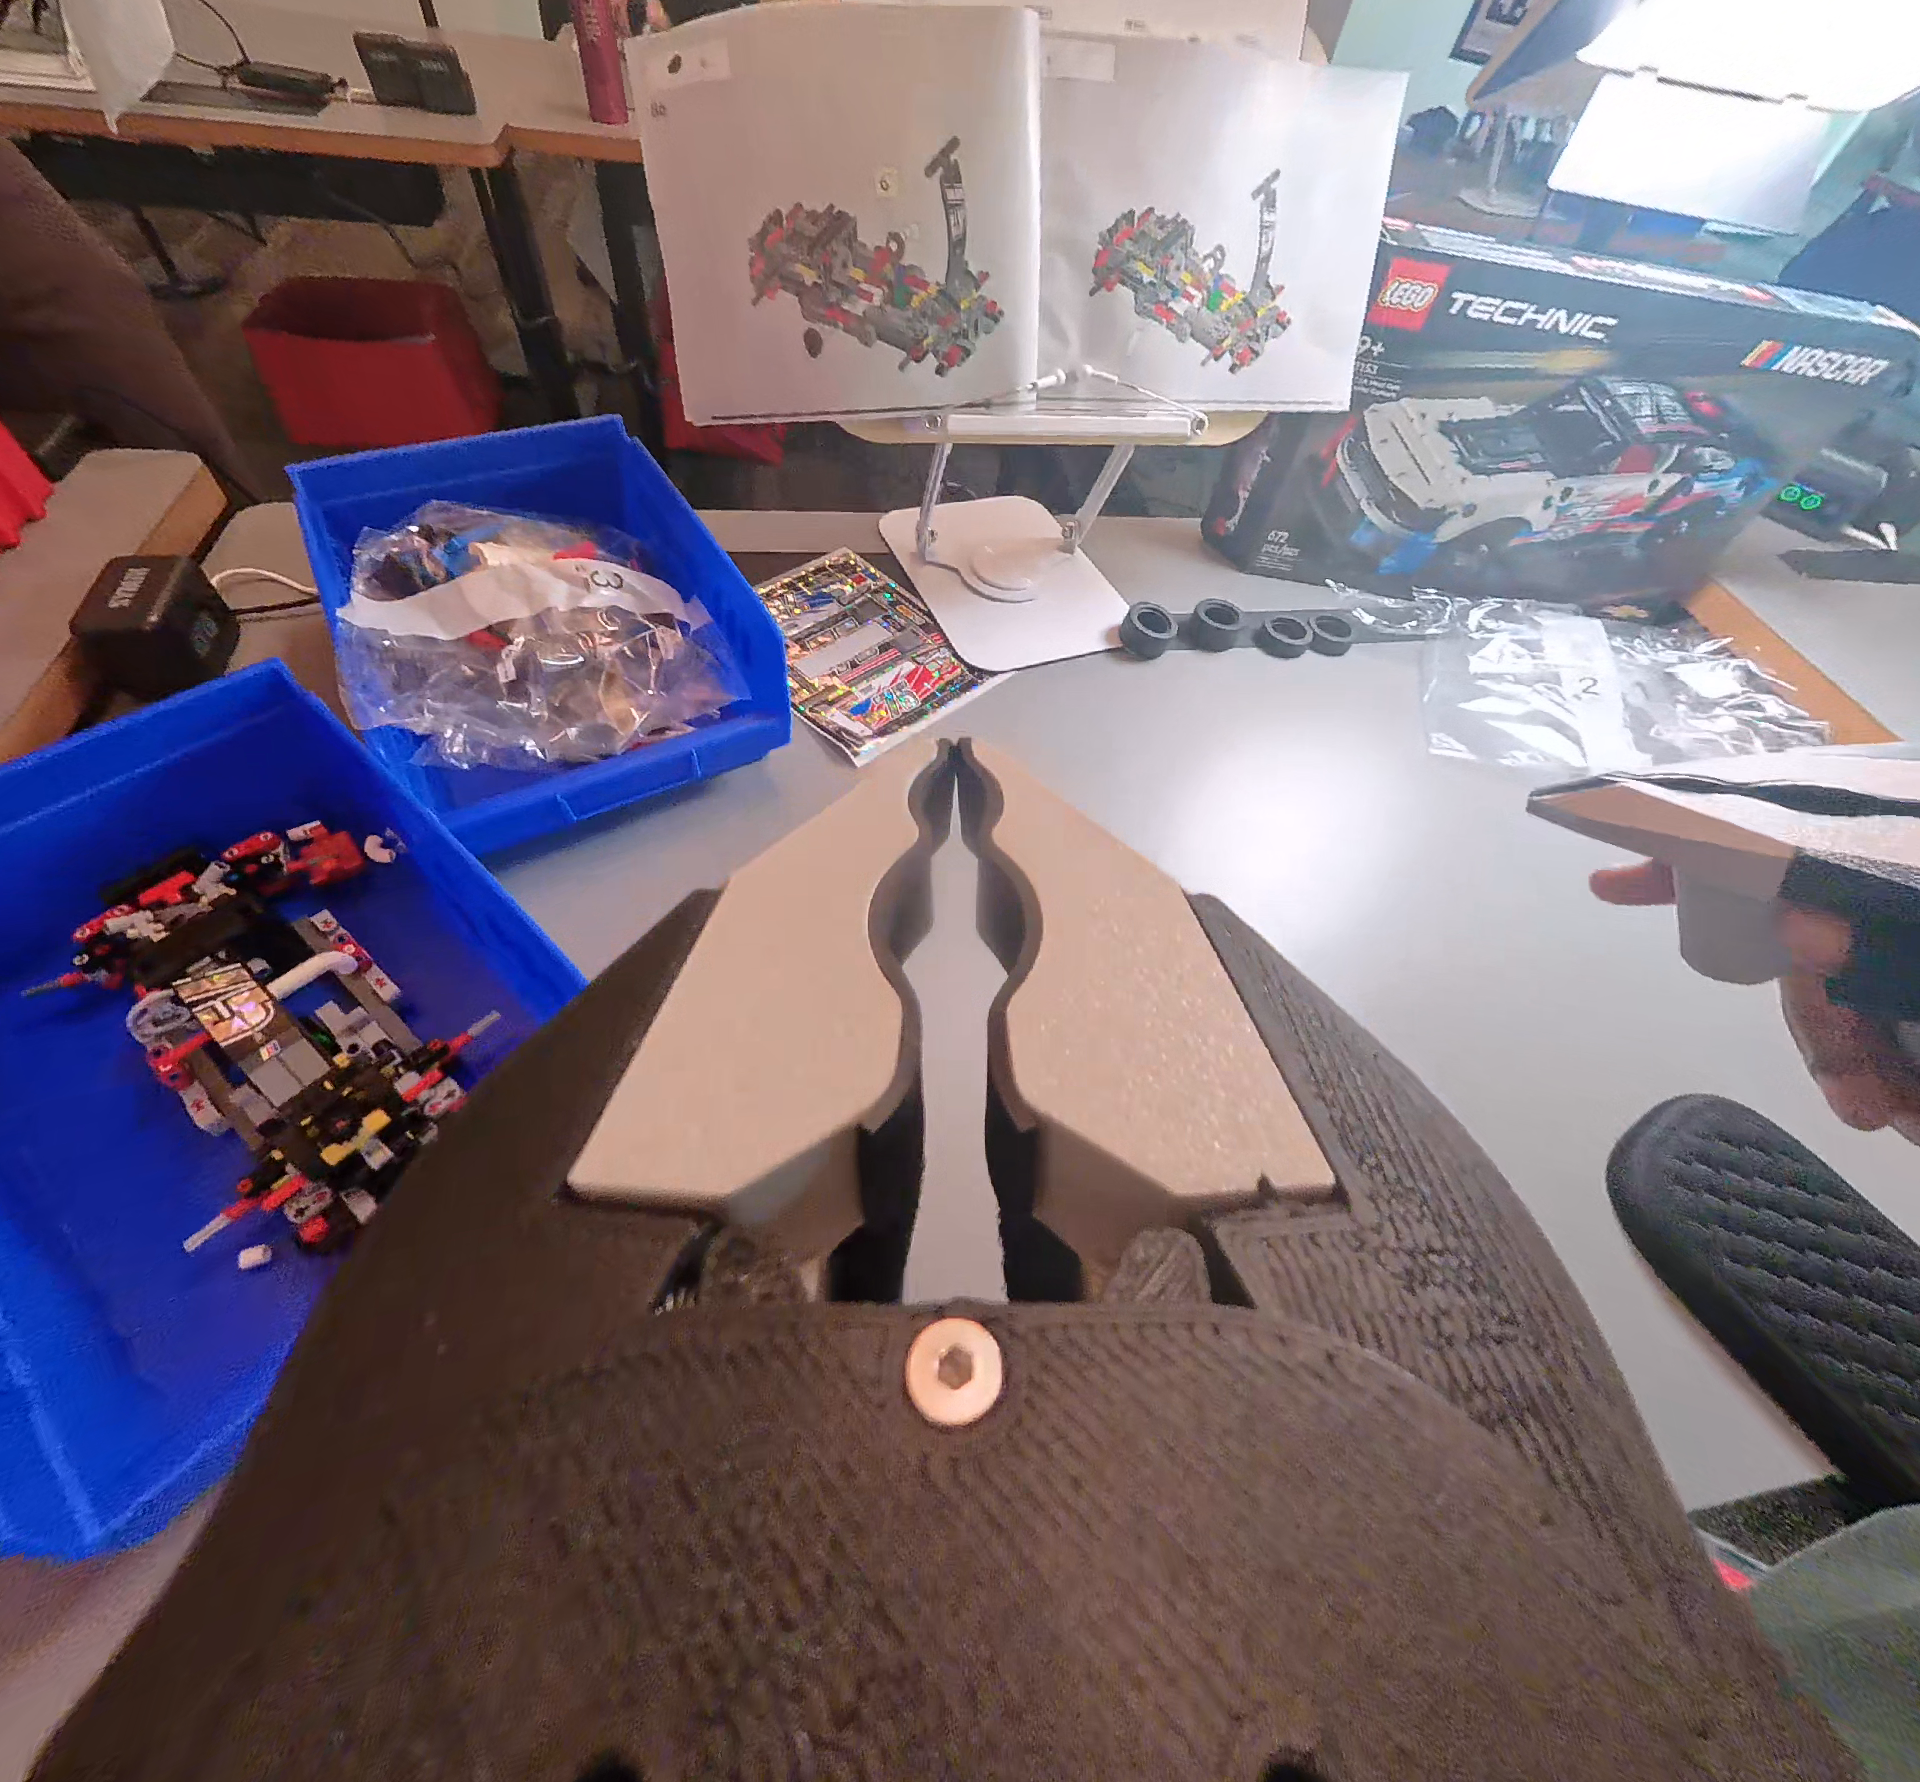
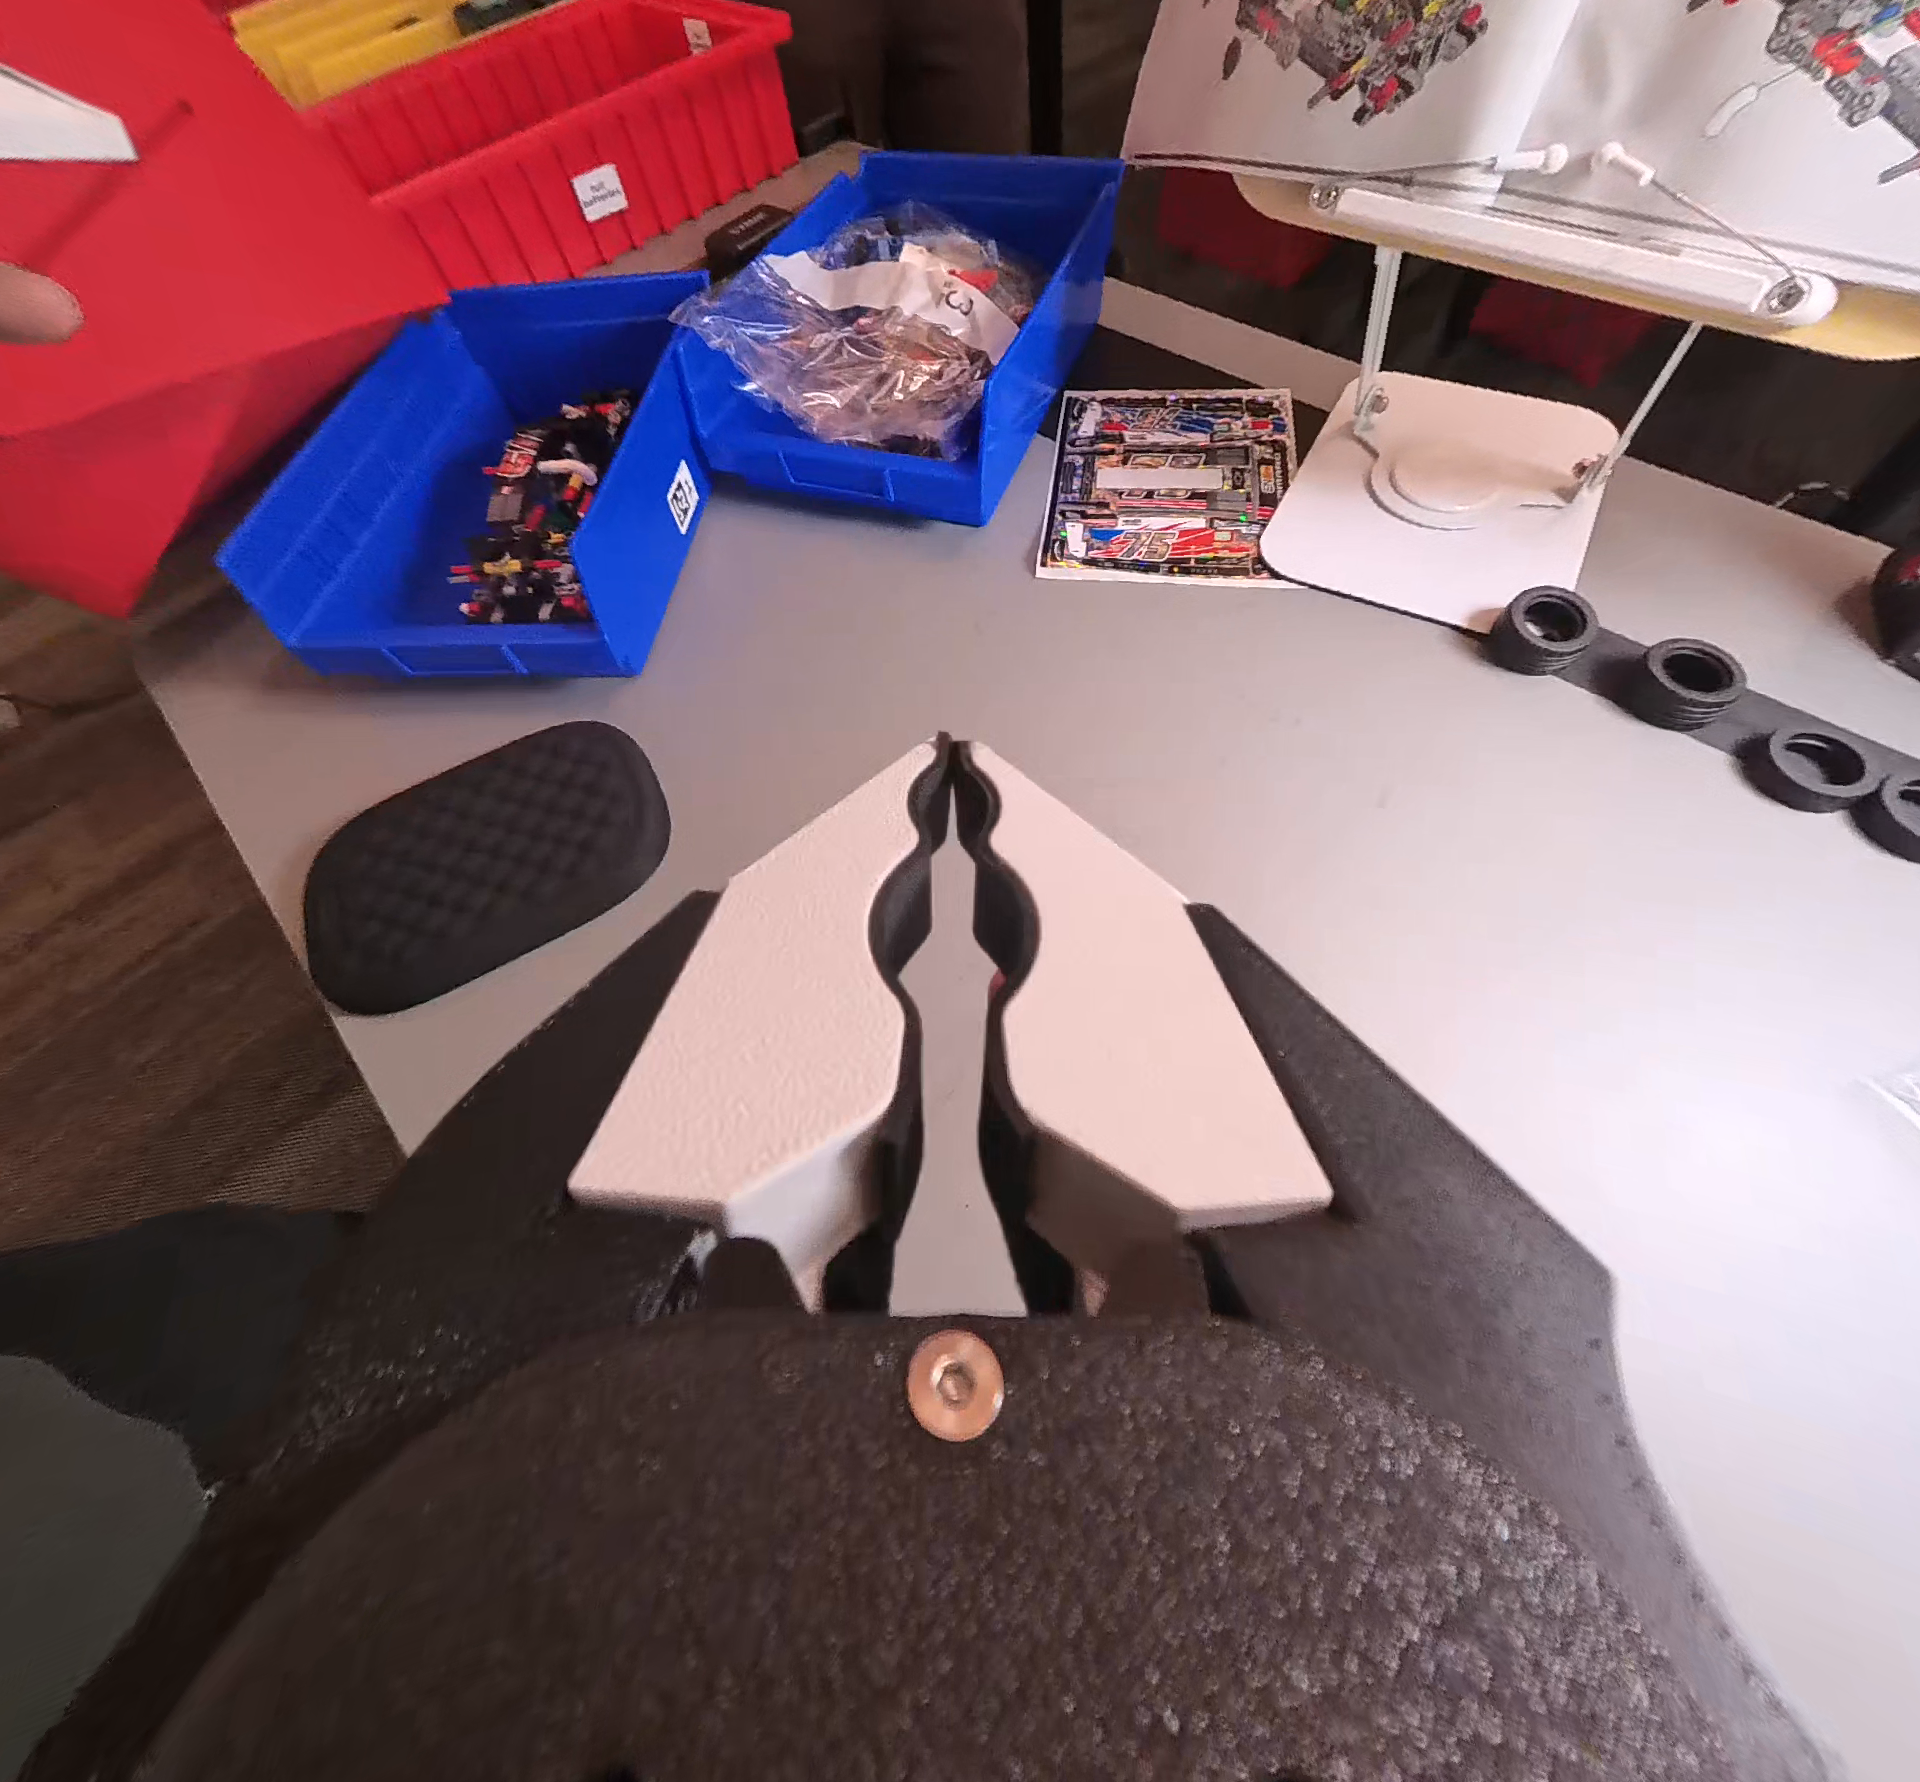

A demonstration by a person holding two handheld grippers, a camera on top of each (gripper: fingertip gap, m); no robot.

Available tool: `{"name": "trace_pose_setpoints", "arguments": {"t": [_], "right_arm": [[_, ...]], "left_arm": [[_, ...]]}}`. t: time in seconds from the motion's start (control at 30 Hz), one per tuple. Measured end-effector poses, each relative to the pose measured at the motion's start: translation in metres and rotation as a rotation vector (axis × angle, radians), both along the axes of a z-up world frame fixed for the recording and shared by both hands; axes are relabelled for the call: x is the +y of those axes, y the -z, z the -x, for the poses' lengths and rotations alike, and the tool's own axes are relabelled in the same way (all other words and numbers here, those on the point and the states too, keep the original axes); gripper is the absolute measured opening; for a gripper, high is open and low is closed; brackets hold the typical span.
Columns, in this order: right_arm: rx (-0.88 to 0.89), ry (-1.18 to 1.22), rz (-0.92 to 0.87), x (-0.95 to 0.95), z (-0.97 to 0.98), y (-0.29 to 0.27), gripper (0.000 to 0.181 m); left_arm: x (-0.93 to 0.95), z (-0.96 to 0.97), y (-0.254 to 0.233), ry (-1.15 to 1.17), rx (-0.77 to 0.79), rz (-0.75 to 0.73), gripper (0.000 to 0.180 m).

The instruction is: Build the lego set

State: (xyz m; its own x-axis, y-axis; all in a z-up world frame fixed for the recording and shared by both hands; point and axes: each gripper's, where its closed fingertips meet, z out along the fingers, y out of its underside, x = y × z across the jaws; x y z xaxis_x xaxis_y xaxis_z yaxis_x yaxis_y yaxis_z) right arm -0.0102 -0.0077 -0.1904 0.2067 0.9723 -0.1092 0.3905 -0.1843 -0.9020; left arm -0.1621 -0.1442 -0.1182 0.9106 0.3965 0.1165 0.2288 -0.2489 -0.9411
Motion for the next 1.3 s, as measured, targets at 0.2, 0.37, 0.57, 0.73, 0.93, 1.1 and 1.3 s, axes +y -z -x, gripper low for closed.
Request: {"name": "trace_pose_setpoints", "arguments": {"t": [0.2,0.37,0.57,0.73,0.93,1.1,1.3], "right_arm": [[-0.032,-0.042,-0.020,-0.009,0.000,0.007,0.000],[-0.027,-0.021,-0.033,-0.005,0.002,0.002,0.015],[-0.002,0.054,-0.051,0.015,-0.004,0.000,0.039],[-0.027,0.086,-0.046,0.031,-0.016,0.015,0.059],[-0.096,0.027,-0.068,0.014,0.001,0.029,0.013],[-0.084,0.004,-0.045,-0.007,0.054,0.028,0.000],[-0.032,-0.093,-0.133,-0.021,0.159,0.001,0.030]], "left_arm": [[-0.013,-0.009,0.006,-0.014,-0.021,0.008,0.000],[-0.017,-0.008,0.010,-0.013,-0.025,0.021,0.001],[-0.045,0.032,0.017,-0.098,0.011,0.071,0.026],[-0.089,0.074,0.049,-0.167,-0.050,0.157,0.060],[-0.108,0.120,0.107,-0.177,-0.154,0.248,0.067],[-0.082,0.161,0.138,-0.150,-0.188,0.252,0.062],[-0.039,0.219,0.141,-0.085,-0.135,0.204,0.060]]}}
